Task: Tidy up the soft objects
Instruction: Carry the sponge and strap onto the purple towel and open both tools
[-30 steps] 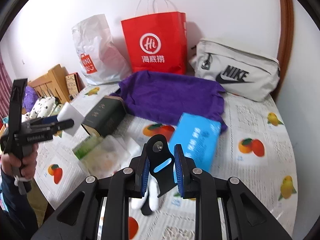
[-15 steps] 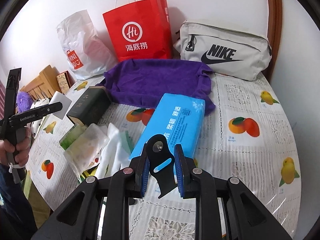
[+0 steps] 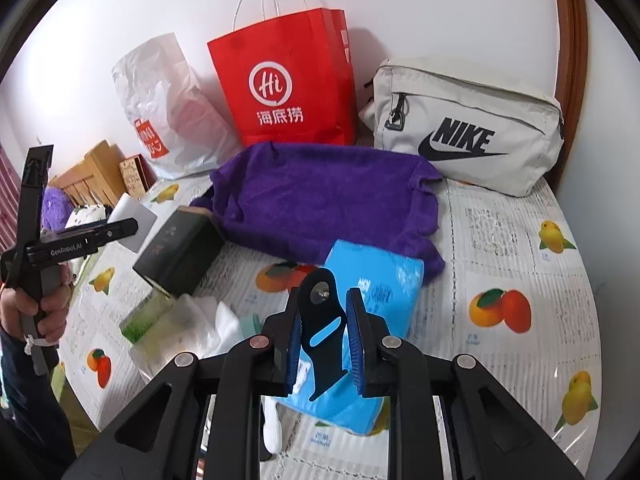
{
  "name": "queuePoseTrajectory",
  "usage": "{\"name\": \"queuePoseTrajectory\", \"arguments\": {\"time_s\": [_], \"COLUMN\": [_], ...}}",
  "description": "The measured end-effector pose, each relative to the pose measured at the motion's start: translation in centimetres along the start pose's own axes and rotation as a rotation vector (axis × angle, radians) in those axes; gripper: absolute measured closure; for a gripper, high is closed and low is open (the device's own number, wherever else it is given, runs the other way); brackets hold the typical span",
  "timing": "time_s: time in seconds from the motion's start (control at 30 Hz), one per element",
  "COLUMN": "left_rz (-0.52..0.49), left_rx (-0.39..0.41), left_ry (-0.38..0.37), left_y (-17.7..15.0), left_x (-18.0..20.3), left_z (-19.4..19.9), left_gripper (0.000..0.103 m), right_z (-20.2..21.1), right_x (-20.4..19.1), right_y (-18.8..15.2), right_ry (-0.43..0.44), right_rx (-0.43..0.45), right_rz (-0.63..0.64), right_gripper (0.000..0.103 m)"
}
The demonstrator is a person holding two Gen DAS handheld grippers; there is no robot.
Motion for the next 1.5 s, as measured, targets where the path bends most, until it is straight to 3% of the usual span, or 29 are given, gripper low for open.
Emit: {"name": "queuePoseTrajectory", "arguments": {"time_s": [0.33, 0.7, 1.23, 1.5], "left_rz": [-0.016, -0.05, -0.076, -0.082], "left_rx": [-0.001, -0.024, -0.081, -0.136], "left_ry": [-0.014, 0.016, 0.0, 0.015], "left_y": [2.2, 5.1, 9.8, 10.4], "left_x": [1.5, 2.8, 5.5, 6.8], "left_z": [-1.5, -4.9, -12.5, -17.0], "left_gripper": [0.023, 0.023, 0.023, 0.023], "right_z": [-0.5, -4.4, -13.0, -16.9], "right_x": [1.3, 4.4, 8.3, 9.5], "right_y": [3.6, 7.1, 10.6, 10.8], "right_ry": [-0.01, -0.052, -0.046, -0.034], "right_rx": [0.033, 0.04, -0.058, -0.119], "right_rz": [0.009, -0.004, -0.023, -0.031], "right_gripper": [0.082, 0.082, 0.082, 0.082]}}
Point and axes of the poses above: each gripper's, at about its wrist camera, not at the fingertips, and z roughly against the way its jaws point, x to its right, y to its top, the point moved 2 cm from there along -z, roughly the way its jaws point, and after that the axes turned 14 degrees about z, right-handed, at the moved point
